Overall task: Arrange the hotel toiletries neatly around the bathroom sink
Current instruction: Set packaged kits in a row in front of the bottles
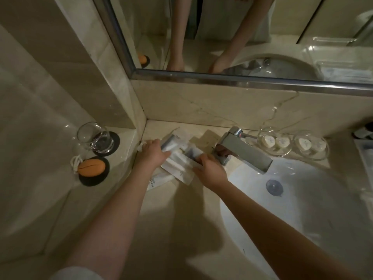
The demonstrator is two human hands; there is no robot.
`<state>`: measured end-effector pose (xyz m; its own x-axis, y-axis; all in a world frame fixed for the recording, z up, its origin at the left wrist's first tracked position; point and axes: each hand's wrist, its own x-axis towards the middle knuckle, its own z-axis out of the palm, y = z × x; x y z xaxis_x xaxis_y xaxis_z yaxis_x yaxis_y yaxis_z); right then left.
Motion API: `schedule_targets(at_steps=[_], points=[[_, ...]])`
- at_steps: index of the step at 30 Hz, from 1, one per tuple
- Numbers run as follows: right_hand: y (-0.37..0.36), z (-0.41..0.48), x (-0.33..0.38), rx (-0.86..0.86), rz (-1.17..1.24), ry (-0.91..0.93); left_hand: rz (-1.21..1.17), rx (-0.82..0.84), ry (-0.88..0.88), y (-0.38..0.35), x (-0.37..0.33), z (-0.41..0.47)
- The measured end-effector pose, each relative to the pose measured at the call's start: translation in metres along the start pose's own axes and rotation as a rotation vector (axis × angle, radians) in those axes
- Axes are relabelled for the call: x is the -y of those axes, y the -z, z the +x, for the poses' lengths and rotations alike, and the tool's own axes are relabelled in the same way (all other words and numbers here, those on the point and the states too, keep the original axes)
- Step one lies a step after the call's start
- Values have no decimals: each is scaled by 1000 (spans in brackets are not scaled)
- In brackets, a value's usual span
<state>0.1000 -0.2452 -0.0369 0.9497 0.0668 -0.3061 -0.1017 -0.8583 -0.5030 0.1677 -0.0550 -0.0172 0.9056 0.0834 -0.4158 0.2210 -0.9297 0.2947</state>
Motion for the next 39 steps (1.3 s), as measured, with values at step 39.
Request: schedule_targets(at_steps=[39], points=[[79,-139,-34,-218,754,51,-868,-195,-62,-19,-77,-185]])
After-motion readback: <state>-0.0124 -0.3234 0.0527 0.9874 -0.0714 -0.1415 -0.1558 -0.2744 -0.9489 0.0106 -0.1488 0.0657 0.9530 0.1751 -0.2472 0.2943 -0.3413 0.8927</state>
